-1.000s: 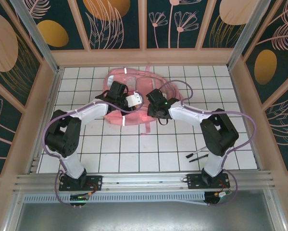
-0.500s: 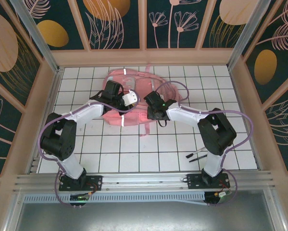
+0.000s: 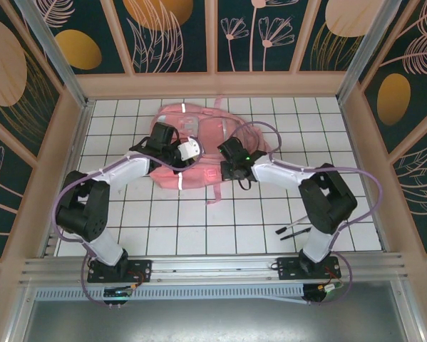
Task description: Pack the student bag
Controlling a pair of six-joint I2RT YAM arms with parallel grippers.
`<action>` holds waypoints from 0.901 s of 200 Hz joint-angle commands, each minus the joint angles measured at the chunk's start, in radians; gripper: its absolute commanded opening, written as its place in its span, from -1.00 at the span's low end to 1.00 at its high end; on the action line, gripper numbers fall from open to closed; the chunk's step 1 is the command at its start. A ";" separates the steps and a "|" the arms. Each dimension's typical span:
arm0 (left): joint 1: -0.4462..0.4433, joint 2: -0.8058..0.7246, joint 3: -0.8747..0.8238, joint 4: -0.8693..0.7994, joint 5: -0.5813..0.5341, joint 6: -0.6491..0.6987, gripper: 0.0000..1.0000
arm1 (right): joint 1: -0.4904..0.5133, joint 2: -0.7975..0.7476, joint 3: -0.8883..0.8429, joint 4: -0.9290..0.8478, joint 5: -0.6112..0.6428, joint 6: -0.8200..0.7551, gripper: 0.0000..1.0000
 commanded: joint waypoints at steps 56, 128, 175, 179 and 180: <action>0.068 -0.101 -0.101 0.024 0.057 0.187 -1.00 | -0.058 -0.227 -0.191 -0.065 -0.063 -0.105 -1.00; 0.139 0.001 0.022 0.312 -0.150 -0.244 -0.05 | 0.142 -0.288 -0.142 -0.028 -0.184 -0.155 -1.00; 0.139 -0.168 -0.029 0.248 -0.216 -0.734 0.40 | 0.185 -0.202 -0.086 0.111 -0.229 -0.091 -1.00; 0.139 -0.187 -0.046 0.251 -0.238 -0.784 0.47 | 0.185 -0.200 -0.085 0.120 -0.232 -0.086 -1.00; 0.139 -0.191 -0.049 0.250 -0.244 -0.796 0.49 | 0.185 -0.199 -0.085 0.121 -0.232 -0.085 -1.00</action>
